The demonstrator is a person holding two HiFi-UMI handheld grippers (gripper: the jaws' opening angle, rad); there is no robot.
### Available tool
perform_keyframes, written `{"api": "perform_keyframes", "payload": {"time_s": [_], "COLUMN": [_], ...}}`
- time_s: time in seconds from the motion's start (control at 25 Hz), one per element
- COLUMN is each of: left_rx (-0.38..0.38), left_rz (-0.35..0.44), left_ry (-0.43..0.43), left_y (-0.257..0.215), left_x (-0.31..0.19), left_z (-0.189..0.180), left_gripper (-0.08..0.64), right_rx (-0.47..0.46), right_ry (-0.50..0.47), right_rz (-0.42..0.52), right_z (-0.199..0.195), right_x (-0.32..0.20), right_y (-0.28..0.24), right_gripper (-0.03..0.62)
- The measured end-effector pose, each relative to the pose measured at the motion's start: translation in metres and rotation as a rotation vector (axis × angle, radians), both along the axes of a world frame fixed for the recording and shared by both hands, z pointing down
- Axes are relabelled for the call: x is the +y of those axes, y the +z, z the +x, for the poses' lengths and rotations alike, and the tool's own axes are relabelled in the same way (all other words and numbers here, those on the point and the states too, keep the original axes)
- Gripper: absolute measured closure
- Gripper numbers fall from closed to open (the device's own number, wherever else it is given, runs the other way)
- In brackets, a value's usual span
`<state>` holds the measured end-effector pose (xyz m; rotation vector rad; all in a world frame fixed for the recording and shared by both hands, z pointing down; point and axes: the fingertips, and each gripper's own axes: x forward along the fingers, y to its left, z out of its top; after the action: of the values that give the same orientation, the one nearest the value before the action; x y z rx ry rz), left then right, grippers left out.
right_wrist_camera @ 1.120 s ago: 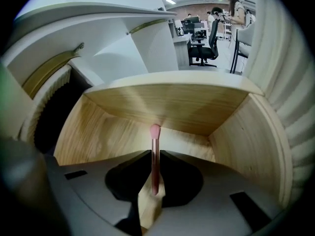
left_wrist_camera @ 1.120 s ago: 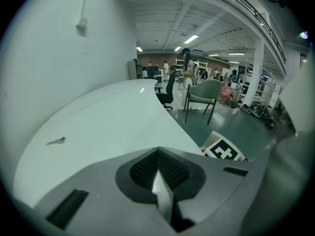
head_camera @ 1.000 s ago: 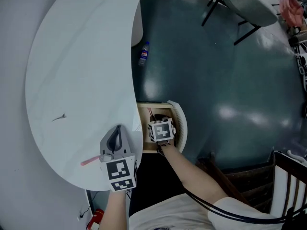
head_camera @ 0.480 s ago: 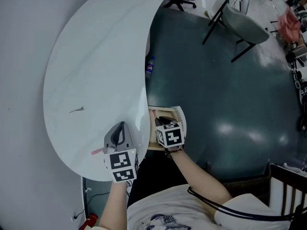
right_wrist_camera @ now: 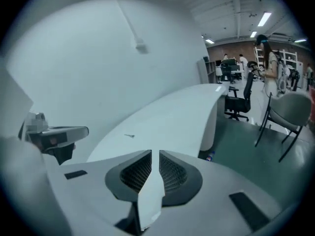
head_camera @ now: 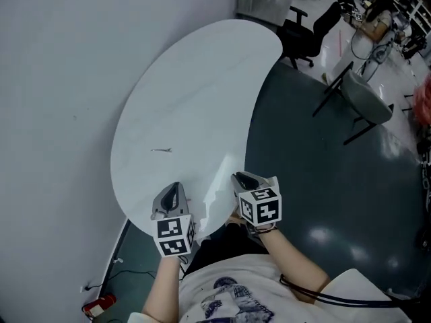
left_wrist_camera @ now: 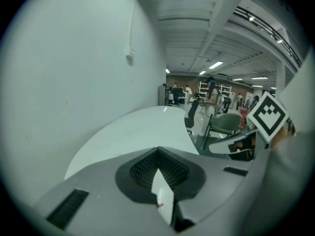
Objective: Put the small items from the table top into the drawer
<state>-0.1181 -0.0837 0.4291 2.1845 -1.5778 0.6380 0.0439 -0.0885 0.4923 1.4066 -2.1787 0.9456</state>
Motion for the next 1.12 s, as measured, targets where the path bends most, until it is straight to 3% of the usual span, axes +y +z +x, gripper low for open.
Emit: {"api": "perform_keyframes", "payload": {"time_s": [0.28,0.44,0.76,1.12], "left_rx": [0.020,0.019,0.034,0.053], "left_rz": [0.109,0.156,0.238,0.233], "left_ry": [-0.145,-0.199,-0.259,-0.261], "left_y": [-0.051,-0.073,-0.107,-0.103], "left_x": [0.018,0.024,0.032,0.035], "left_z": [-0.067,-0.095,-0.135,-0.148], "left_gripper": [0.525,0.525,0.525,0.525], "right_rx": [-0.037,-0.047,-0.050,-0.042], "right_ry": [-0.235,-0.315,-0.382,-0.394], "right_rz": [0.164,0.226,0.318,0.311], "right_z": [-0.103,-0.141,-0.182,-0.197], "right_x": [0.003,0.004,0.005,0.005], "right_y": [-0.083,-0.112,-0.150,-0.148], "right_gripper": [0.531,0.532,0.532,0.532]}}
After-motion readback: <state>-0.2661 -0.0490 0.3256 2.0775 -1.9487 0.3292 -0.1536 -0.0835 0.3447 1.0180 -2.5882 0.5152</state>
